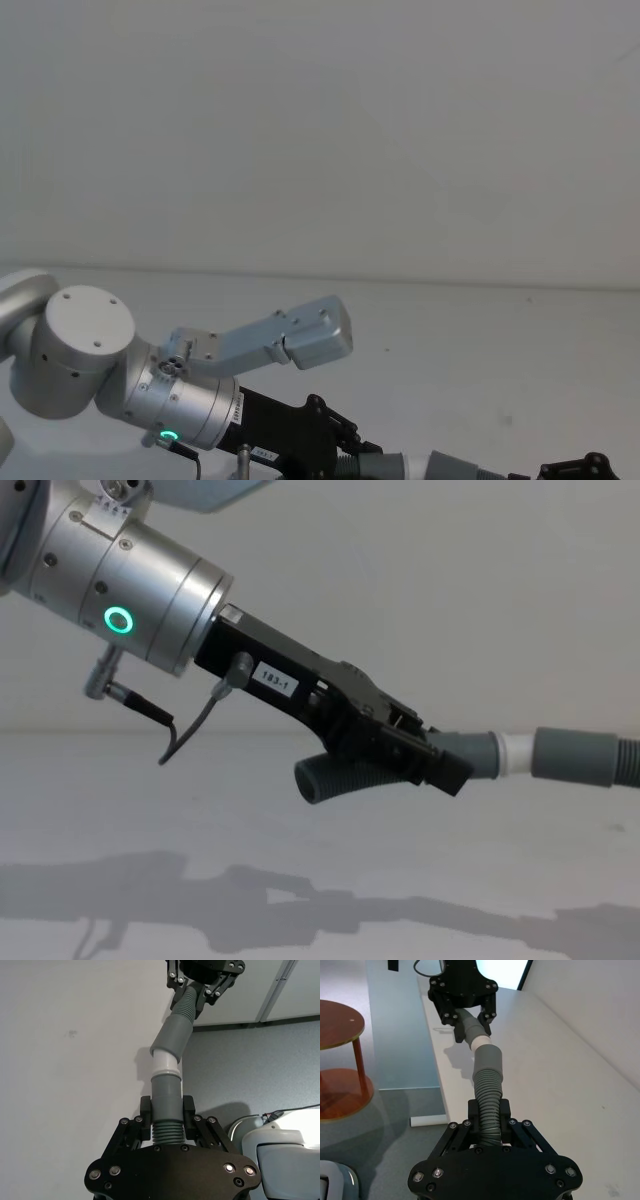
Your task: Use both hands to pick up one end of the pipe from the table, align the ends, and insert them.
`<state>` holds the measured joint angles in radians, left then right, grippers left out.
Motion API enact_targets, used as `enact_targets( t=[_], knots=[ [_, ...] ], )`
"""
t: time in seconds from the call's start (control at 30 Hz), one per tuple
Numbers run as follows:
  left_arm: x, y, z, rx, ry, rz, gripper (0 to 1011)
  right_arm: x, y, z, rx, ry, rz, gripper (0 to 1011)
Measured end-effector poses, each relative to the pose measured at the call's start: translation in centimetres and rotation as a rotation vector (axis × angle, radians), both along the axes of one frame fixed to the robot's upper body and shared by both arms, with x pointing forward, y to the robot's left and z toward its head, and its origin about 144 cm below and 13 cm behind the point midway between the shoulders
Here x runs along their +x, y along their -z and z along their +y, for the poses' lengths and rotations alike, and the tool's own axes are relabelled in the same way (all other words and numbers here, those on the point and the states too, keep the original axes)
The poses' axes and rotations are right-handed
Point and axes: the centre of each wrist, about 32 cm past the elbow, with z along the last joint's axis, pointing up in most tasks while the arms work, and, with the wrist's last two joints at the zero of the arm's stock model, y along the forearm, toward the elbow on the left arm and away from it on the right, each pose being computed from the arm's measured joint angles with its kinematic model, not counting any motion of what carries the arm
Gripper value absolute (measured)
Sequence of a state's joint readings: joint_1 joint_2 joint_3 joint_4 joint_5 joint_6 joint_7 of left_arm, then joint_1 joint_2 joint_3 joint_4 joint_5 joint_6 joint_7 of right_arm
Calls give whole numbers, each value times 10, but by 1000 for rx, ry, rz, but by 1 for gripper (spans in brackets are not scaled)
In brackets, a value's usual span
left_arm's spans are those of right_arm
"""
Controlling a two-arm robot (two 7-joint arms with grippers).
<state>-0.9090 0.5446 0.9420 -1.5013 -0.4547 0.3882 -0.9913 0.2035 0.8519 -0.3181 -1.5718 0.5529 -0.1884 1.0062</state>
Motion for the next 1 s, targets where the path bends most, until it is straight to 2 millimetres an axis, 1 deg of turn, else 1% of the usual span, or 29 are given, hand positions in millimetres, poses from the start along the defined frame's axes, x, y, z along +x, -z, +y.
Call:
enact_targets(
  t=[0.53,1.0],
  knots=[
    [-1,0,4,-3,7,12,327,1,2,0,-12,-93,-26,204],
    [-1,1,5,6,13,28,327,1,2,-2,-24,-133,-43,204]
  ],
)
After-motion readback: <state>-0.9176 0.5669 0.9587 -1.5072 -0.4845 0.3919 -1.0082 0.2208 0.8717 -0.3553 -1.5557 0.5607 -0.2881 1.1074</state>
